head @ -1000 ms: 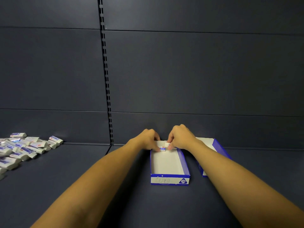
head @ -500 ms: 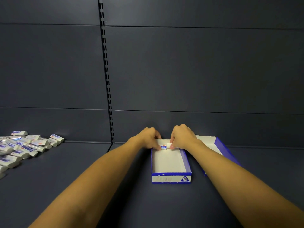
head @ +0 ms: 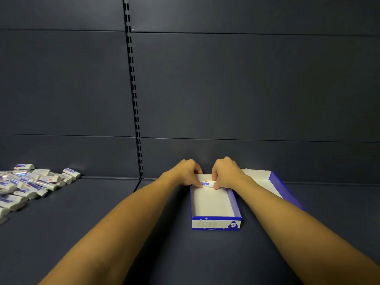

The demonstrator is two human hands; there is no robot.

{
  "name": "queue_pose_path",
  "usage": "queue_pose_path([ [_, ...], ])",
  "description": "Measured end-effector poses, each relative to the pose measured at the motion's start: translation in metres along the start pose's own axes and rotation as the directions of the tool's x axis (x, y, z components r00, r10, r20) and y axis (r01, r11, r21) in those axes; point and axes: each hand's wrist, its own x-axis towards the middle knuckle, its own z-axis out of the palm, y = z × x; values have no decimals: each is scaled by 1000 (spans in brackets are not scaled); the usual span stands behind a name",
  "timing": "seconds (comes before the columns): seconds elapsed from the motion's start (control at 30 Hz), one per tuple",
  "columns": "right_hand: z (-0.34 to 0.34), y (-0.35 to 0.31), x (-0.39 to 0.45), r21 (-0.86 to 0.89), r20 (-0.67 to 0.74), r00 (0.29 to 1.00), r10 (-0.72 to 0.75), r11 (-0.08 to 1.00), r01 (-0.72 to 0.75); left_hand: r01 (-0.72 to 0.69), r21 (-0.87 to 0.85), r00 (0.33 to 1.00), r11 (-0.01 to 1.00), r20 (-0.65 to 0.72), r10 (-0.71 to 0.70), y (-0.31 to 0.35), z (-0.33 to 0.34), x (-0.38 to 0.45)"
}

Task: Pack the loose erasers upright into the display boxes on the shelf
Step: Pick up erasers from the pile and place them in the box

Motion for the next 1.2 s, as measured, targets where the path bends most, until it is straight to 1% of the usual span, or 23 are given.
queue_pose_path([
  [0.13, -1, 9, -2, 48, -10, 1000, -10, 999, 10, -1, -15, 1000, 1000, 20, 1, 0, 0, 1],
  [0.4, -3, 8, -9, 66, -3, 1000, -24, 998, 24, 10, 4, 1000, 1000, 16, -10, 4, 2, 0],
  [0.47, -4, 6, -12, 61, 10, 1000, -26, 998, 25, 27, -7, 999, 1000, 18, -27, 5, 1, -3],
  [0.53, -10, 8, -15, 103, 30, 999, -40, 994, 37, 68, -49, 998, 997, 13, -67, 3, -3, -4],
  [0.6, -24, 15, -19, 205, 32, 999, -38, 978, 30, 107, -115, 993, 988, -33, -112, -4, -13, -6],
  [0.67, -44, 22, -25, 283, -25, 1000, 17, 959, -10, 113, -132, 986, 985, -105, -127, -12, -29, -11],
  [0.7, -53, 27, -27, 285, -64, 997, 46, 958, -26, 109, -111, 984, 988, -127, -123, -15, -38, -15],
  [0.73, -61, 31, -28, 266, -96, 993, 67, 963, -40, 104, -74, 984, 992, -137, -113, -18, -46, -19],
  [0.8, -72, 34, -31, 176, -111, 989, 98, 981, -77, 98, 44, 986, 994, -137, -91, -19, -61, -28],
  [0.9, -80, 31, -42, 29, -82, 989, 122, 992, -120, 123, 204, 986, 971, -132, -97, -21, -75, -44],
  [0.97, -80, 23, -52, -17, -58, 990, 129, 991, -130, 146, 264, 984, 953, -138, -113, -19, -83, -60],
  [1.07, -80, 7, -65, -25, -48, 992, 120, 992, -121, 189, 302, 975, 934, -175, -140, -15, -90, -90],
  [1.2, -85, -23, -80, -51, -49, 997, 52, 997, -54, 269, 288, 948, 919, -248, -200, -15, -95, -135],
])
